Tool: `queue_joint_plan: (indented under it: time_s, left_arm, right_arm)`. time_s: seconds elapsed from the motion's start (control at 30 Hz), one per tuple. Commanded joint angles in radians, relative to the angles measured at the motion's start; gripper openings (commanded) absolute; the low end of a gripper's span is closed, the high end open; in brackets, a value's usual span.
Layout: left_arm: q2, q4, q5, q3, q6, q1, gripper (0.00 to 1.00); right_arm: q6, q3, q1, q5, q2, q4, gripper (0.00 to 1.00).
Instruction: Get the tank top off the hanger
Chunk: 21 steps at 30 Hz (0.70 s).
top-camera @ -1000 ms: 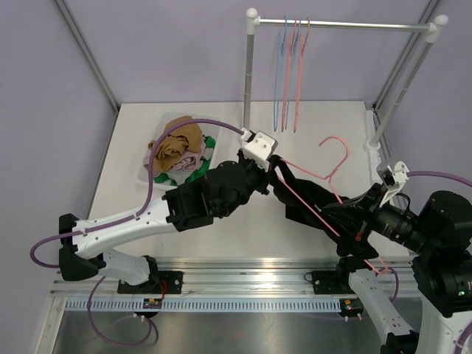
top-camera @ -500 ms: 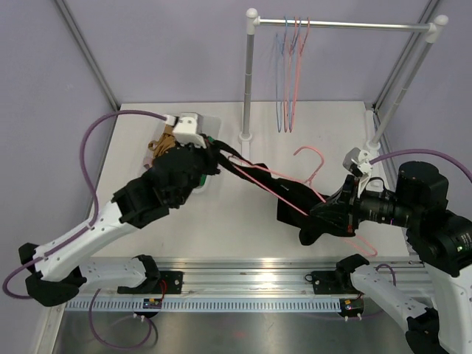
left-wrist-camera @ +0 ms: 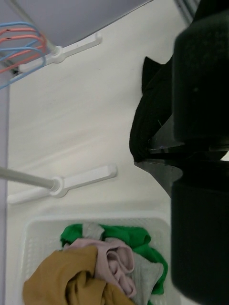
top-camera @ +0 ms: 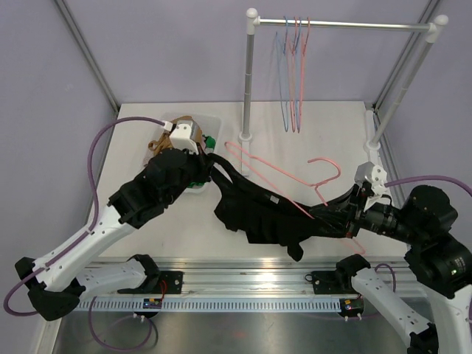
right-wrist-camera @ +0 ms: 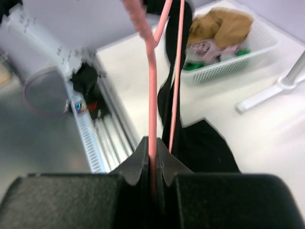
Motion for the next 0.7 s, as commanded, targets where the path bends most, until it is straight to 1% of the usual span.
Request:
queue_joint_plan:
  time_s: [0.0,0.03,0.07,0.1,0.13,0.17,0.2,0.27,0.3,0.33,0.37,0.4,0.43,0.47,0.5,0.53,0.57,0.63,0.67]
  left_arm:
    - [-0.045,0.169,0.219,-0.09,-0.034,0.006,0.0]
    - [-0.061,0.206,0.256,-0.159,-0.04,0.006,0.0]
    - [-0.06,0.235,0.287,-0.184,-0.039,0.005,0.0]
    - [-0.059,0.277,0.322,-0.207,-0.042,-0.006,0.0]
    - [-0.052,0.289,0.334,-0.238,-0.036,-0.016,0.0]
    - [-0.037,0.3,0.339,-0.251,-0.031,-0.032,0.0]
    - [-0.025,0.318,0.336,-0.262,-0.025,-0.076,0.0]
    - [0.0,0.323,0.315,-0.278,-0.002,-0.133,0.0]
    - [0.033,0.316,0.264,-0.278,0.003,-0.192,0.0]
    - [0.05,0.311,0.247,-0.275,0.013,-0.216,0.0]
    - [0.069,0.302,0.226,-0.267,0.01,-0.236,0.0]
    - [0.096,0.264,0.172,-0.256,0.001,-0.256,0.0]
    - [0.109,0.242,0.154,-0.246,-0.02,-0.259,0.0]
    - [0.115,0.216,0.134,-0.235,-0.029,-0.259,0.0]
    - [0.124,0.163,0.089,-0.206,-0.034,-0.259,0.03]
    - [0.121,0.136,0.065,-0.193,-0.043,-0.259,0.03]
    - [0.121,0.1,0.022,-0.181,-0.043,-0.259,0.04]
    - [0.115,0.072,-0.006,-0.146,-0.026,-0.259,0.07]
    - [0.119,0.052,-0.018,-0.126,-0.025,-0.259,0.11]
  right_arm:
    - [0.208,-0.161,0.007,0.177,-0.142,0.426,0.0]
    - [0.232,-0.274,0.005,0.234,-0.205,0.617,0.0]
    - [0.299,-0.33,0.007,0.269,-0.228,0.716,0.0]
    - [0.322,-0.377,0.005,0.303,-0.245,0.807,0.0]
    - [0.341,-0.448,0.005,0.363,-0.255,0.981,0.0]
    - [0.371,-0.473,0.007,0.391,-0.25,1.051,0.0]
    - [0.379,-0.49,0.007,0.421,-0.242,1.163,0.0]
    - [0.396,-0.523,0.007,0.559,-0.207,1.26,0.0]
    - [0.411,-0.528,0.007,0.617,-0.196,1.294,0.0]
    - [0.41,-0.522,0.005,0.702,-0.181,1.337,0.0]
    - [0.372,-0.502,0.005,0.721,-0.145,1.325,0.0]
    - [0.346,-0.463,0.007,0.756,-0.121,1.17,0.0]
    - [0.317,-0.336,0.007,0.805,-0.095,1.051,0.0]
    - [0.289,-0.27,0.007,0.831,-0.04,0.935,0.0]
    - [0.272,-0.21,0.007,0.854,-0.017,0.712,0.0]
    - [0.261,-0.13,0.005,0.877,0.001,0.646,0.0]
    - [0.257,-0.117,0.005,0.886,0.015,0.606,0.0]
    - [0.272,-0.144,0.007,0.941,-0.009,0.582,0.0]
    - [0.284,-0.145,0.007,0.966,-0.009,0.566,0.0]
